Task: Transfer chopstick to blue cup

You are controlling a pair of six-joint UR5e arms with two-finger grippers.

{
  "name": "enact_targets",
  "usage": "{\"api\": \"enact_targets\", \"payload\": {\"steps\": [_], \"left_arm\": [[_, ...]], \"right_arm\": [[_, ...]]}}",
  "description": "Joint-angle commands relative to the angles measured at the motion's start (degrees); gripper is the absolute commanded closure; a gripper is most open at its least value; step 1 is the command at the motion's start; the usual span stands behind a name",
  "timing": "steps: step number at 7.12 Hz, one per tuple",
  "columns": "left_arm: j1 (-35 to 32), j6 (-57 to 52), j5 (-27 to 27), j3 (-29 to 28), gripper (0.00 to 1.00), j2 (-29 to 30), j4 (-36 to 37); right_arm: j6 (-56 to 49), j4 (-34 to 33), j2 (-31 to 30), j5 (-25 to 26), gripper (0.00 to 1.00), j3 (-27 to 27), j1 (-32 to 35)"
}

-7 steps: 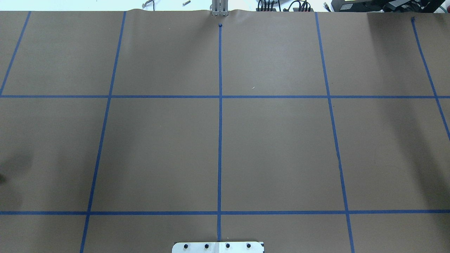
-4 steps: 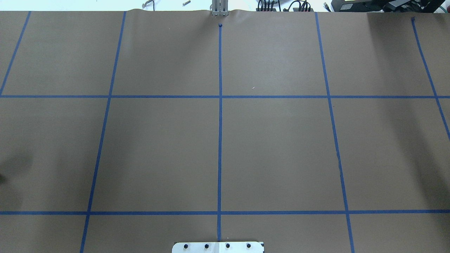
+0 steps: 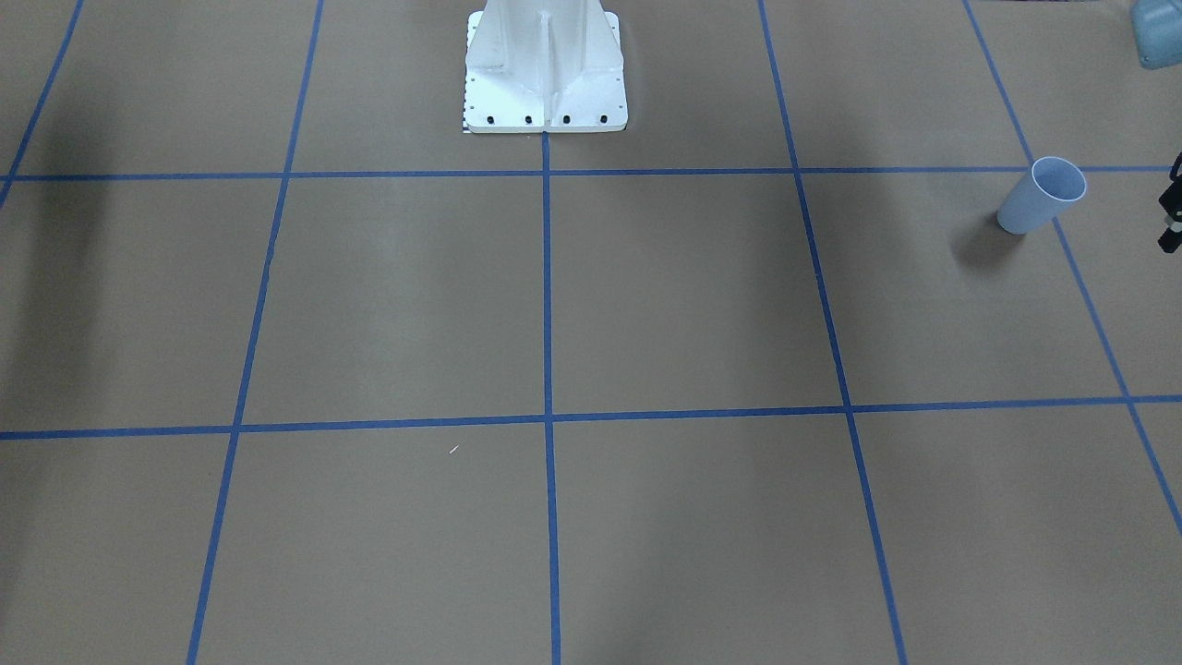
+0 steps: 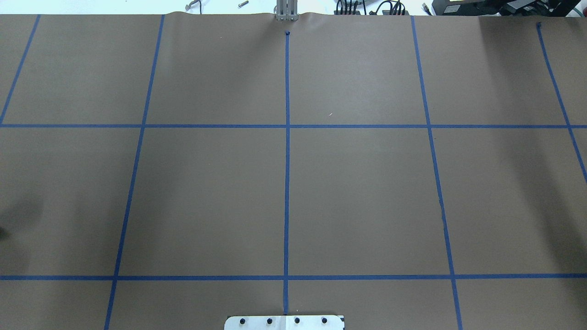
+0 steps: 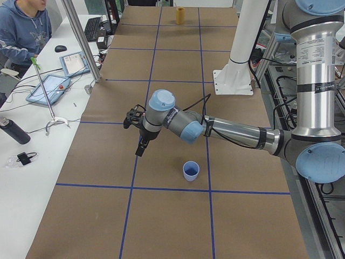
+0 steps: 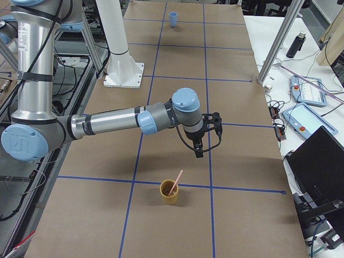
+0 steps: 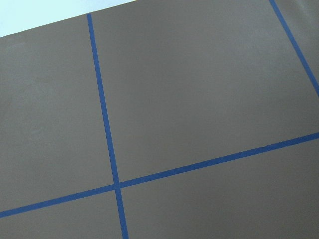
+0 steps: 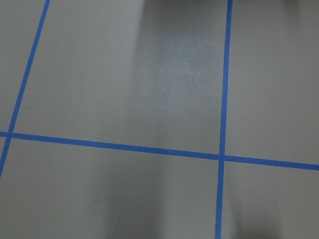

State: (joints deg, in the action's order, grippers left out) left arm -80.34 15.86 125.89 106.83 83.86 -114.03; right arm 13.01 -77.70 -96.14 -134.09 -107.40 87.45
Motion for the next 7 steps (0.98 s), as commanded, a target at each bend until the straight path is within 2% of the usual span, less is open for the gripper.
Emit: {"api": "enact_targets", "payload": {"steps": [1, 3, 5, 6, 7], "left_arm": [[0.01, 1.88, -0.12, -0.04, 0.02, -0.02, -0.05], [0.01, 1.37, 0.14, -0.65, 0.02, -3.34, -0.14], [0.1, 1.97, 1.19, -5.65, 0.02, -5.63, -3.53], [0.45, 2.16, 5.37, -5.58, 0.02, -8.6, -4.61], [0.62, 3.29, 6.02, -5.32, 0.02, -12.11, -7.84]], "right_arm": [[0.0, 0.17, -1.24, -0.91, 0.0, -0.09, 0.35], [0.09, 0.09, -1.33, -1.26, 0.0, 0.09, 0.36], [0.17, 0.79, -2.38, -2.22, 0.0, -0.09, 0.27], [0.26, 0.79, -2.39, -2.58, 0.0, -0.09, 0.27], [0.61, 0.88, -2.39, -2.67, 0.0, -0.18, 0.27]]}}
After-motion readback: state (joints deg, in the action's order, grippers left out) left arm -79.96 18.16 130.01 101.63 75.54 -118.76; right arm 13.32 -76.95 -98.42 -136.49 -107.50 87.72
